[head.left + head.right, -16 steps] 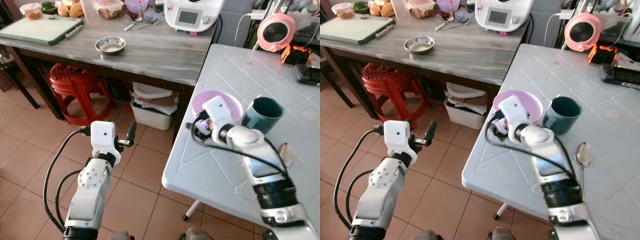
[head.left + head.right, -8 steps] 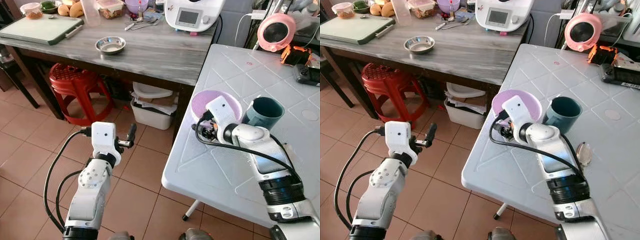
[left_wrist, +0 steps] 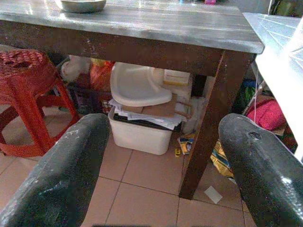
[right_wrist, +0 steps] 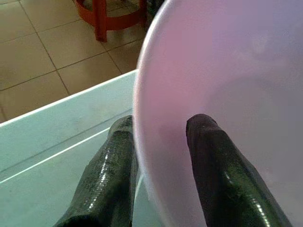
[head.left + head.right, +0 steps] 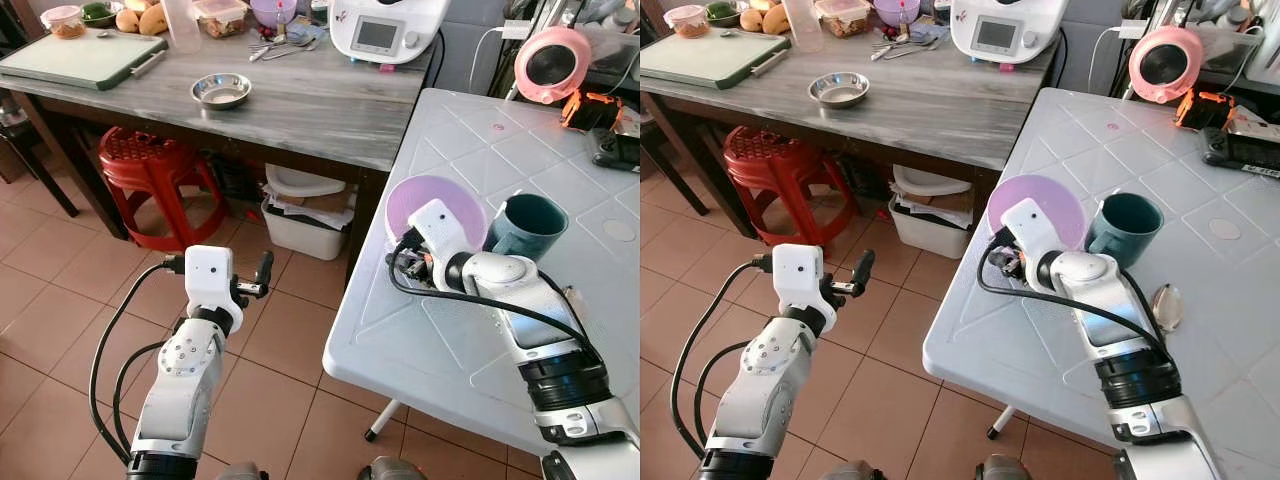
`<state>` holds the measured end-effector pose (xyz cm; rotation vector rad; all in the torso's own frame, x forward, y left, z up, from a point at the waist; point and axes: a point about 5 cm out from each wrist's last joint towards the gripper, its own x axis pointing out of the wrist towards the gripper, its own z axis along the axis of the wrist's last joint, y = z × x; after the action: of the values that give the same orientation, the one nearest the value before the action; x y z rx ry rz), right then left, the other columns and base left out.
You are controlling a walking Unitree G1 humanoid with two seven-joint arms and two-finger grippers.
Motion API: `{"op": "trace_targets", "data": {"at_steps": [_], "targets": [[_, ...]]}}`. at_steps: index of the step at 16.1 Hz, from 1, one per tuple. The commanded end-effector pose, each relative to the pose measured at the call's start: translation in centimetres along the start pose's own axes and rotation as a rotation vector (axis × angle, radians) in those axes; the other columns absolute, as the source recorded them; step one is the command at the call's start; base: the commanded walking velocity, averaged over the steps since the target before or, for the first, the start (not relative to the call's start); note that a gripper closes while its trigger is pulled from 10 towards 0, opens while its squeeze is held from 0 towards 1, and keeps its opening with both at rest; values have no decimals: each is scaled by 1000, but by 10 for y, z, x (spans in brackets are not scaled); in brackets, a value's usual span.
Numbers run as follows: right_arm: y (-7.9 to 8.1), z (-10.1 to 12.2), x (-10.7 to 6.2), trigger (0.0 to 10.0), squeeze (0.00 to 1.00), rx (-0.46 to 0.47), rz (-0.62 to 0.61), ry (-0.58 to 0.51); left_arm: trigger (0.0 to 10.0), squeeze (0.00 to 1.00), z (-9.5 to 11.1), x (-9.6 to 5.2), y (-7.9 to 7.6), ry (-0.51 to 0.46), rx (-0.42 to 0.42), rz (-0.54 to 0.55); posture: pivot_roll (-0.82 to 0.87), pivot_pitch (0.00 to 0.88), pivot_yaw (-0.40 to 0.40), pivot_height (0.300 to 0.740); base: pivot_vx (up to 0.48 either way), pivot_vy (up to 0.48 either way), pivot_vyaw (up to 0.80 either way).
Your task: Setting the table
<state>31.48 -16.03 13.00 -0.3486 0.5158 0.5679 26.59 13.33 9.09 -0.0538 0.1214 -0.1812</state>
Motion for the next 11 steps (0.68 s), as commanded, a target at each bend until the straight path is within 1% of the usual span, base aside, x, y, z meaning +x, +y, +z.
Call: {"op": "trace_targets", "data": {"at_steps": [1,3,7,10,11], "targets": [[1,2,0,0,0,-5,24,4,10000,0,0,2,1,5,10,10,-81,0,21,740,0,0,0],[0,2,0,0,0,-6,28,8,10000,0,7,3,3,-42,-1,19,-82,0,22,740,0,0,0],[-3,0,1,0,0,-10,32,17,10000,0,7,5,4,-36,9,21,-74,0,22,740,0,0,0],[-1,0,2,0,0,-3,39,16,10000,0,8,6,4,-40,10,23,-70,2,20,740,0,0,0],[1,0,2,0,0,-1,46,4,10000,0,9,6,6,-43,13,38,-69,0,20,740,0,0,0]]}}
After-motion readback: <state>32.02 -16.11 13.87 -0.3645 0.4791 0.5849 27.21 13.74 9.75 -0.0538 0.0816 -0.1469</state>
